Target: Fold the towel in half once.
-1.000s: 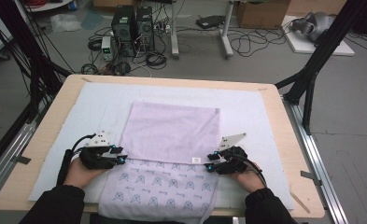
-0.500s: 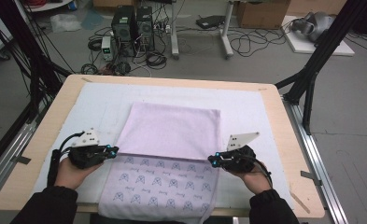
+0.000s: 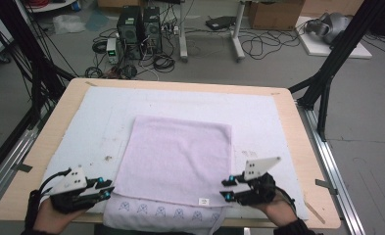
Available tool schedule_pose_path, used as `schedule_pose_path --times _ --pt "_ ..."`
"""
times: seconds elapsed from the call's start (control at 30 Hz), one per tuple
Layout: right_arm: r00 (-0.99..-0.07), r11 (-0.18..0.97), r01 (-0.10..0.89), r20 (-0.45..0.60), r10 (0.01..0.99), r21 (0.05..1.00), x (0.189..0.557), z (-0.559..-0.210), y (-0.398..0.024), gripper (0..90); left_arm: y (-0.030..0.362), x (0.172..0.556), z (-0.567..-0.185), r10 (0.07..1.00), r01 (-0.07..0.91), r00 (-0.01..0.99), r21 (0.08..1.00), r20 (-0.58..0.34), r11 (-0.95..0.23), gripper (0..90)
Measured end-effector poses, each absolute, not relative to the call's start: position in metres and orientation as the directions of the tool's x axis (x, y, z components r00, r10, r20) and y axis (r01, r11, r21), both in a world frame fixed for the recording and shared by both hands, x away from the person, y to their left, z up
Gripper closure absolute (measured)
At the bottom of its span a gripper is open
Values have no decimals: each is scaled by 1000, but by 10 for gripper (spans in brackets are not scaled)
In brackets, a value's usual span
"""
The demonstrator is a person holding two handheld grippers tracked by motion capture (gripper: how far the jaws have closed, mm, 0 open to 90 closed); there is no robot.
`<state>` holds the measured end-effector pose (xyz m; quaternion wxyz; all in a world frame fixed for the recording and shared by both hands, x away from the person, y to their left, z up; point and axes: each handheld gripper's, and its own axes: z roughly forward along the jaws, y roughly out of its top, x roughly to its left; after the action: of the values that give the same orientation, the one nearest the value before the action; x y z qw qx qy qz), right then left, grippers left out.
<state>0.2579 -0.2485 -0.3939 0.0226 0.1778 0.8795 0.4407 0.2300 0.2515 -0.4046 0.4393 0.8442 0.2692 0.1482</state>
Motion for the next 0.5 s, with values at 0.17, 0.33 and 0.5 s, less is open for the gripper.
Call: schedule_pose_path --times 0.17,0.33,0.5 --pt "-863 537 362 56 501 762 329 -401 -258 466 244 301 -408 650 379 760 816 -5 -436 625" --pt "-758 492 463 42 651 737 391 -412 -272 388 236 367 -421 743 468 668 796 -35 -383 551" --pt "-720 433 512 96 687 741 425 -431 -277 364 223 402 -434 795 543 604 758 -54 -361 497"
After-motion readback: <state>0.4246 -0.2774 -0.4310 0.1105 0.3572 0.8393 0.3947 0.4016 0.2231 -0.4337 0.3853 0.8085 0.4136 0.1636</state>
